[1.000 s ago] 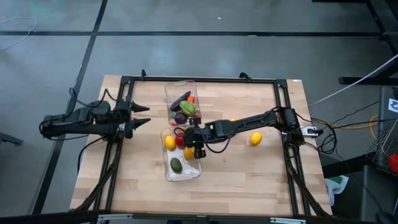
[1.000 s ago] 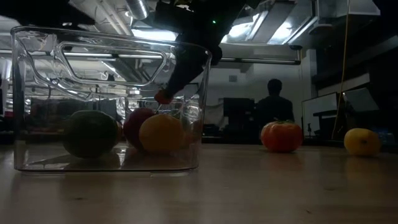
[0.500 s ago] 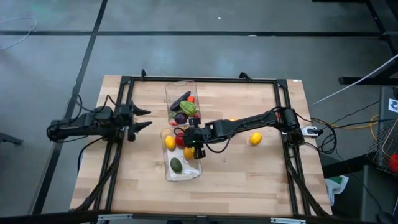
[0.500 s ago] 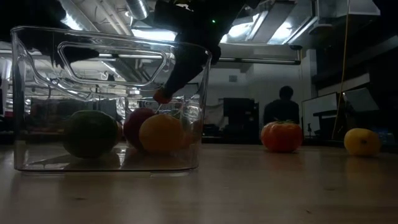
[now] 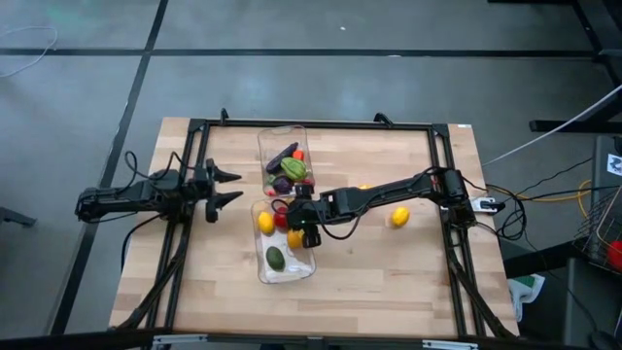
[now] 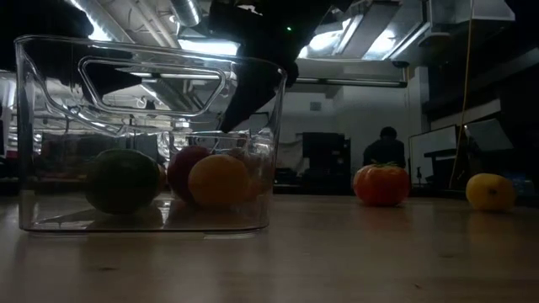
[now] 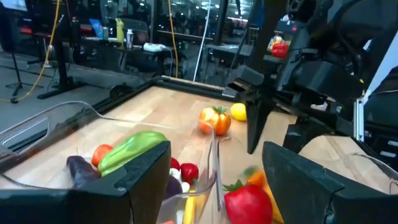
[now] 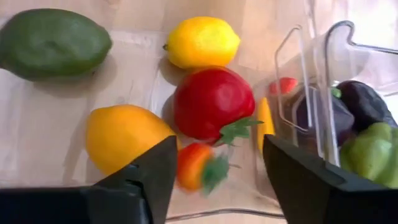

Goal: Sort produce into baskets
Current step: Put the yellow pumpkin into the bottom transparent bin

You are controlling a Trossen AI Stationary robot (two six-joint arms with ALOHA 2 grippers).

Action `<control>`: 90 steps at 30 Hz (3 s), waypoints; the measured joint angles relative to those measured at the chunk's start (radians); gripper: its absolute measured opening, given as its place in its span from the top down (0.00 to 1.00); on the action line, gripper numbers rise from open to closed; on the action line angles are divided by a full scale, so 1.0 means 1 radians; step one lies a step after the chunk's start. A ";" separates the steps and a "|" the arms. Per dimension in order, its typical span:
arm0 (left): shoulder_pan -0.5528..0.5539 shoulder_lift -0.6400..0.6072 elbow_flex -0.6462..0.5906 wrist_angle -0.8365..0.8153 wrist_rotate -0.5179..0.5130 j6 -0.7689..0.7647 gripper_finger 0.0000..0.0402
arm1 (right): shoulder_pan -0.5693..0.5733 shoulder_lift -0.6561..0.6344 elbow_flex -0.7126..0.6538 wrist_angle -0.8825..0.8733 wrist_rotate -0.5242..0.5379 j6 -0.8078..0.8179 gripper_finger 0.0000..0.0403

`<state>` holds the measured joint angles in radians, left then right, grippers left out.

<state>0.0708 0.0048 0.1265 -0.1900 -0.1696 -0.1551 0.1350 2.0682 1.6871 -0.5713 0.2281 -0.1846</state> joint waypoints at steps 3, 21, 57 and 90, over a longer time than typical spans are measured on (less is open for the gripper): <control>0.000 0.000 -0.005 0.001 0.001 0.000 0.38 | 0.000 0.000 0.000 0.000 0.018 0.000 0.35; 0.000 0.000 -0.012 0.036 0.004 0.050 0.38 | 0.003 -0.156 0.000 -0.100 0.135 0.004 0.29; 0.000 0.004 -0.118 0.226 0.011 0.052 0.38 | -0.364 -0.565 -0.564 -0.313 -0.041 0.298 0.29; 0.000 0.005 -0.118 0.225 0.008 0.050 0.38 | -0.365 -0.531 -0.678 -0.204 -0.226 0.412 0.06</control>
<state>0.0708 0.0093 0.0086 0.0353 -0.1619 -0.1051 -0.2298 1.5372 1.0091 -0.7755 0.0022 0.2276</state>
